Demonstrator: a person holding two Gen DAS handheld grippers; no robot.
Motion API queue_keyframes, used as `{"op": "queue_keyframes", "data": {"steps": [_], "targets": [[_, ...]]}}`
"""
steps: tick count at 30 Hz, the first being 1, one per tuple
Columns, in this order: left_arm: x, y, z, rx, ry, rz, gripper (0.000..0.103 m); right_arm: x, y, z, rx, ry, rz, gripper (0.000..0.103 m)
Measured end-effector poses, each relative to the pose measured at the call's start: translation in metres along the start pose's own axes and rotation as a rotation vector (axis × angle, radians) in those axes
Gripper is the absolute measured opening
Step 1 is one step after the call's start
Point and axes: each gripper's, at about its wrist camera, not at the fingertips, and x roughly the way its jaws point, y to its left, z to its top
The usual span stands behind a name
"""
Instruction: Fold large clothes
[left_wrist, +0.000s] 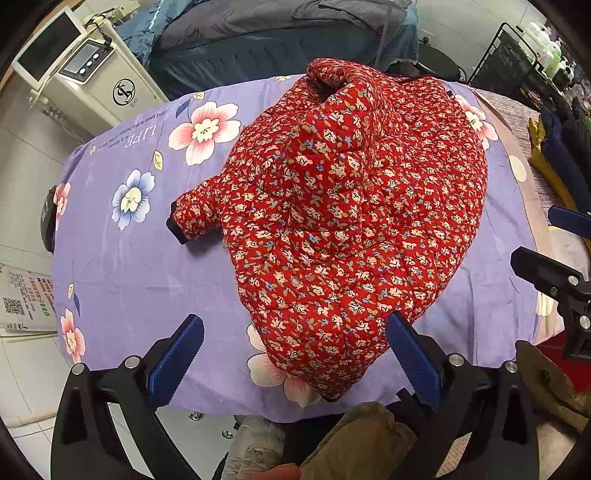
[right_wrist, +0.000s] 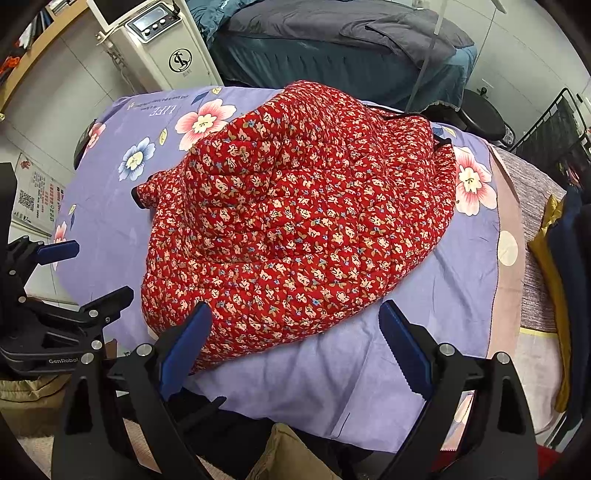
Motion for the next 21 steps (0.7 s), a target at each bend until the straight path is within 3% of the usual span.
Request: {"op": "queue_keyframes", "data": {"steps": [21], "targets": [[0.0005,-0.0015,-0.0008,0.005,-0.001,0.003,0.097,0.0014,0.0007,0.0006,-0.003,0.004,0.001,0.091]]}}
